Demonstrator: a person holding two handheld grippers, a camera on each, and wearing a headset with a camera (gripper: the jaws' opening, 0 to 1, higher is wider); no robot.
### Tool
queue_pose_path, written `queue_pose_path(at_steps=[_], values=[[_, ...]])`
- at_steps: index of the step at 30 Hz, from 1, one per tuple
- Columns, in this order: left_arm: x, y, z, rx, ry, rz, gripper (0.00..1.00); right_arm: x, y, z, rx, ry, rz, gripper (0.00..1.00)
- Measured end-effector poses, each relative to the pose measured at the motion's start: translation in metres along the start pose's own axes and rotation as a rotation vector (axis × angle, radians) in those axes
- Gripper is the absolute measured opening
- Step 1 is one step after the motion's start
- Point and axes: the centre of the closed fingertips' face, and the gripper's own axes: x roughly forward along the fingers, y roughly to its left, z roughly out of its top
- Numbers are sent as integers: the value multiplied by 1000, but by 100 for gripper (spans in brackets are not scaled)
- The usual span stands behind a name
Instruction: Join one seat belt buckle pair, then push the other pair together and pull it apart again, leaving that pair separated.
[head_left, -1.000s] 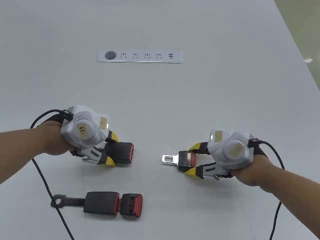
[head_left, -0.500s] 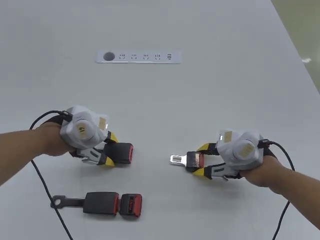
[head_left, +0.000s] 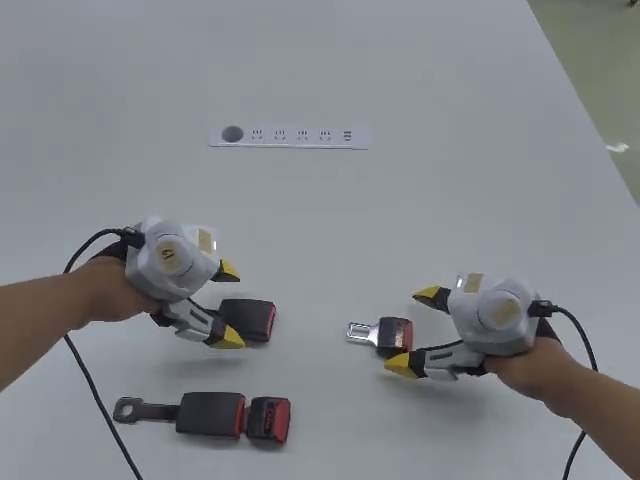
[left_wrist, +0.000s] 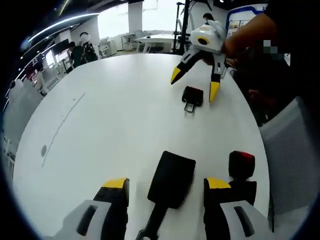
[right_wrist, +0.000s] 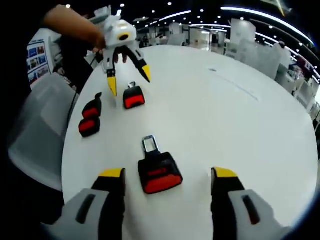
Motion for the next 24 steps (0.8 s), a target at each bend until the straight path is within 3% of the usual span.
queue_pose_path(at_steps=[2,5,7,10,13,20,22,24], values=[[-7,0,4,-50,-40,28,71,-4,-2,7,33,-46,-41,78],[-22,2,8,-145,-93,108,80,-14,-7,19,114,-138,-119,81],[-30,3,12,-176,-137,147,85,-20,-12,20,160,-153,-180,82],[-49,3,20,-259,-216,215,91,-25,-11,26,218,-208,-215,87],[-72,0,24,-321,-303,276,96,-35,-4,29,226,-236,-257,89],[-110,-24,9,-317,-330,327,100,-52,26,40,155,-271,-269,93],[-120,-31,6,-286,-337,339,100,-58,35,44,142,-279,-267,93],[-134,-35,6,-284,-379,359,100,-62,40,47,121,-282,-277,95]])
